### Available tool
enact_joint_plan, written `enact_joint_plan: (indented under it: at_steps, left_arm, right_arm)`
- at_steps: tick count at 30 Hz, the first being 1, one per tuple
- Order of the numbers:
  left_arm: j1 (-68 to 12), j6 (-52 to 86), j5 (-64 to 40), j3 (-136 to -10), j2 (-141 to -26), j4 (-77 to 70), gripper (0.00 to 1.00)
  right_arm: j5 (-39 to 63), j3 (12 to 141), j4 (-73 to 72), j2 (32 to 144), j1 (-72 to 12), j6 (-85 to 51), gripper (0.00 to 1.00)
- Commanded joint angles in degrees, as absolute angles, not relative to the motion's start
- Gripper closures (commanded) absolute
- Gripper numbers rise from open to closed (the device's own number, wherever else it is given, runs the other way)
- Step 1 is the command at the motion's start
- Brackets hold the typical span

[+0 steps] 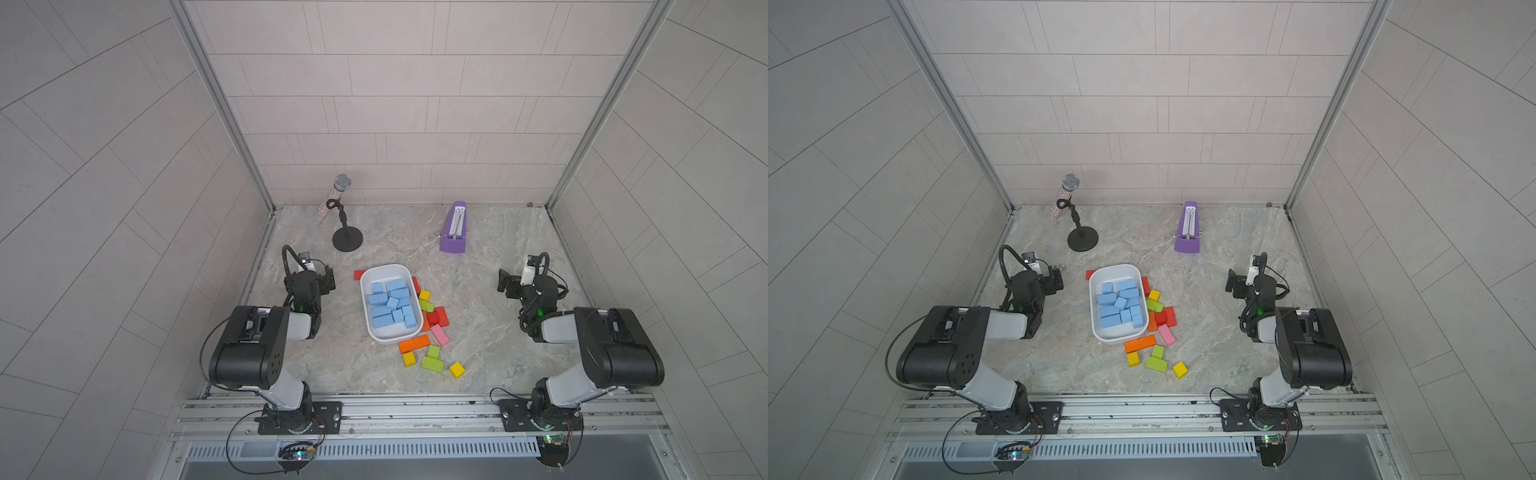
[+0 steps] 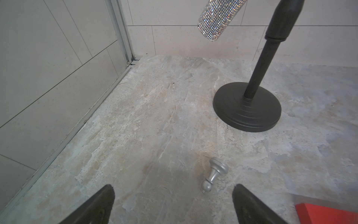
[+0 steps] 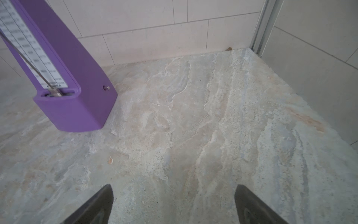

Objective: Pick out the blue building blocks
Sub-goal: Reset both arms

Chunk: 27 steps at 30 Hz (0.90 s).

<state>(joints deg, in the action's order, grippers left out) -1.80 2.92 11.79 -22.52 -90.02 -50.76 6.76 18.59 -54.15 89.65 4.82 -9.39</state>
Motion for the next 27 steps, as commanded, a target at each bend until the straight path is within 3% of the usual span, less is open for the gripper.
enact_joint_plan:
  at_steps: [1, 4, 27]
  left_arm:
    - [-1.80, 2.39, 13.53, -21.99, -90.67, -53.86, 0.00]
    - [-1.85, 2.40, 13.53, -21.98, -90.50, -53.61, 0.00]
    - [-1.84, 2.35, 13.36, -21.80, -90.34, -53.70, 0.00]
  right_arm:
    - [1.30, 20.88, -51.37, 87.86, 3.42, -6.38, 0.01]
    - [-0.45, 20.36, -56.58, 90.27, 2.53, -6.38, 0.01]
    - [-1.02, 20.48, -55.32, 89.59, 2.53, -6.43, 0.01]
